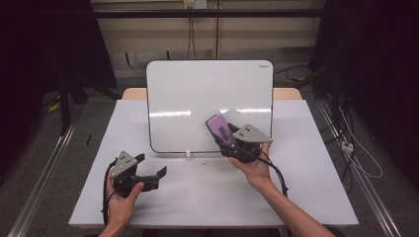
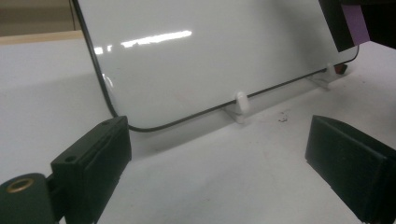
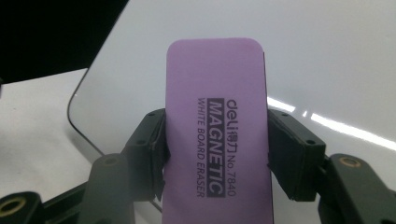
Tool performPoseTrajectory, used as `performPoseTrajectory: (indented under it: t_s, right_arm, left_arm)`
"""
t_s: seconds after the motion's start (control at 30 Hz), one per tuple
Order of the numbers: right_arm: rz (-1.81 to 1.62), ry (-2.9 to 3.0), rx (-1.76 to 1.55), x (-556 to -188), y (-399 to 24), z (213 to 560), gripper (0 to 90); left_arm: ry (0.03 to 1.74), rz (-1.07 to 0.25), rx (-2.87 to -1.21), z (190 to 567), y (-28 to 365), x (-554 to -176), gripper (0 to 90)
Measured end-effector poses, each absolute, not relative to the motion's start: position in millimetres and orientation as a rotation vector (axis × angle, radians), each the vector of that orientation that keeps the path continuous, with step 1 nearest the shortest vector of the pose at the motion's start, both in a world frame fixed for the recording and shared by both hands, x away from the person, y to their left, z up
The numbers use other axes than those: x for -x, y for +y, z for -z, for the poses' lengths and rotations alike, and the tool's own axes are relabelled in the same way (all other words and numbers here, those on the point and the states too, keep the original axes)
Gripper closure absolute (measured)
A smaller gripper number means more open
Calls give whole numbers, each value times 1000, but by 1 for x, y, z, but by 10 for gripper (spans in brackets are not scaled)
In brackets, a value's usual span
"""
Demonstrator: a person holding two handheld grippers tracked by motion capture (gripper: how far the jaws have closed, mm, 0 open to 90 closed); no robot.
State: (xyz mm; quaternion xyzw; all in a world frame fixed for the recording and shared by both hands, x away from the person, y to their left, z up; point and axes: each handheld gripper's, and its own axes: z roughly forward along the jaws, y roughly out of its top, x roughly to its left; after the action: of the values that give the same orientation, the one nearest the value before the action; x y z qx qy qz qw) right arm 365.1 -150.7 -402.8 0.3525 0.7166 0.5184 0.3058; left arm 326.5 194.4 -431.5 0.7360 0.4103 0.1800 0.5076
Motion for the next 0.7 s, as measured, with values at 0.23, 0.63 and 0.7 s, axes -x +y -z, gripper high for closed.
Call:
performPoseTrajectory:
  t_s: [0.23, 0.63, 0.7]
  right_arm:
    - [-1377, 1930, -903, -351, -146, 412, 418]
    - [-1478, 1885, -861, -341, -136, 406, 418]
    - [-1496, 1898, -882, -340, -133, 409, 418]
  left_arm:
    - [1018, -331, -1713, 430, 189, -328, 70]
    - [979, -188, -1575, 410, 150, -341, 126]
    - [948, -200, -1536, 404, 143, -345, 152]
